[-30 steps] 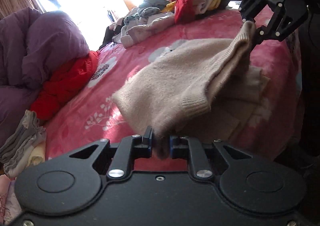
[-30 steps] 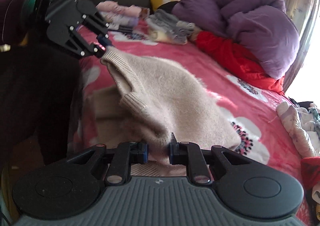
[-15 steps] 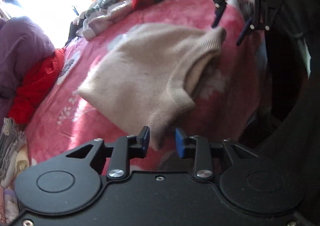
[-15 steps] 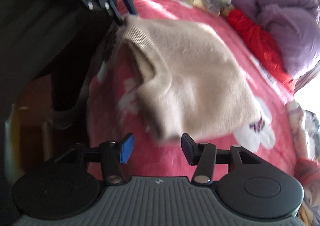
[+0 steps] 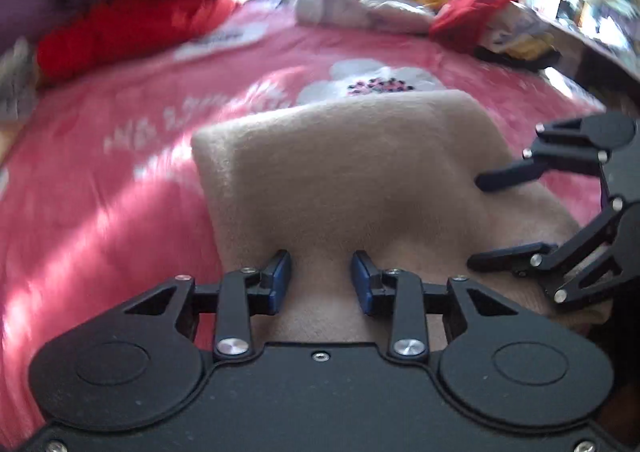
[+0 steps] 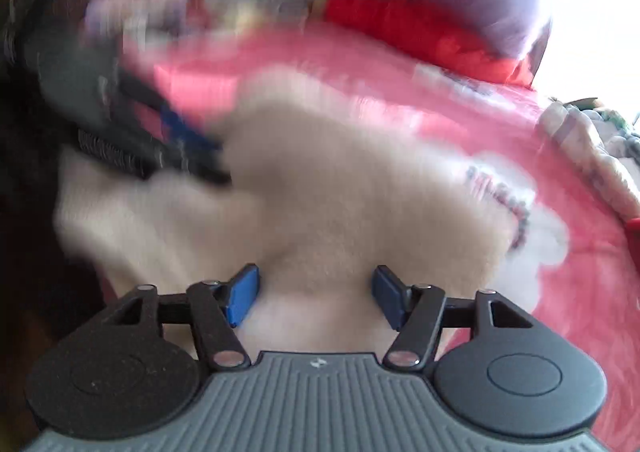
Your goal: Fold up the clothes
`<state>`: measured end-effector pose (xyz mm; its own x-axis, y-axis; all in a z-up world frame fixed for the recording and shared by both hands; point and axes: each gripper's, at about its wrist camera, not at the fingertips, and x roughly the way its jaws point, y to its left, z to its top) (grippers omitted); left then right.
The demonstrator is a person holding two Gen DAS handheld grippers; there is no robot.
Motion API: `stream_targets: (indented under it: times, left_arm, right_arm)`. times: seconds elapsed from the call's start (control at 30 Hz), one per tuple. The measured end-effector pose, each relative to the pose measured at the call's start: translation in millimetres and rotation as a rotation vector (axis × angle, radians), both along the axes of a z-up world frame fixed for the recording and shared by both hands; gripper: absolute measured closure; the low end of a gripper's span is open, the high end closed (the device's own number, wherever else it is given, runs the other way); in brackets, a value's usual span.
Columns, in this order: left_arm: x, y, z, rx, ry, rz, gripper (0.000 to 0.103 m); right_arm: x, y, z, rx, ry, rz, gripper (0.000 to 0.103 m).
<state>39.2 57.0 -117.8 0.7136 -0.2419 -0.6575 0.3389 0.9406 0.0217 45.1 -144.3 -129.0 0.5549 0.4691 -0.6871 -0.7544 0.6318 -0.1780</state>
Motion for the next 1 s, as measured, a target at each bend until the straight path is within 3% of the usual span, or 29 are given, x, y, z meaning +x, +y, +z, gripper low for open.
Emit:
stream_targets:
  times: [0.1,0.2,0.33,0.4,0.5,0.6,0.67,0.8,0.9,0.97,1.0]
  left_arm:
    - [-7,9,20,-0.025,-0.006,-0.014,0.067]
    - [-1,29,43,-0.088,-0.079,0.045,0.065]
    - [43,29,61,-0.16,-0.123,0.052,0.066]
    - [64,21,59,-0.167,-0.101,0.047,0.066]
    - [86,-1,20,-0.006,0.02,0.035,0.065]
    - [81,-8,-4,0.062,-0.057,0.043,0.061]
    - [83,-8,2,0.074,-0.039,0.044,0.06]
    - [68,-2,32,0.071,-0.042,0.057,0.063]
    - [32,5,54,-0.025,-0.068,0.037,0.063]
    - [24,2,46,-0.046,-0.04,0.036,0.06]
    - [29,-5,30,-0.009,-0.001,0.043,0.06]
  right_arm:
    - [-3,-22,14,0.104,0.051,-0.029,0.039]
    - [-15,-37,37,0.14,-0.028,0.008,0.039]
    - [23,-30,56,0.169,-0.1,-0.017,0.039]
    - [51,-17,58,0.179,-0.096,-0.038,0.044]
    - [86,-6,33,0.136,0.007,-0.098,0.049]
    - [104,-3,7,0.157,0.071,-0.13,0.046]
    - [109,0,8,0.147,0.085,-0.133,0.045]
    - [99,-1,30,0.115,0.054,-0.108,0.046]
    - [61,-17,49,0.142,0.001,-0.069,0.046]
    - [33,-25,50,0.147,-0.009,-0.039,0.046]
    - [27,-24,42,0.153,0.025,-0.037,0.046]
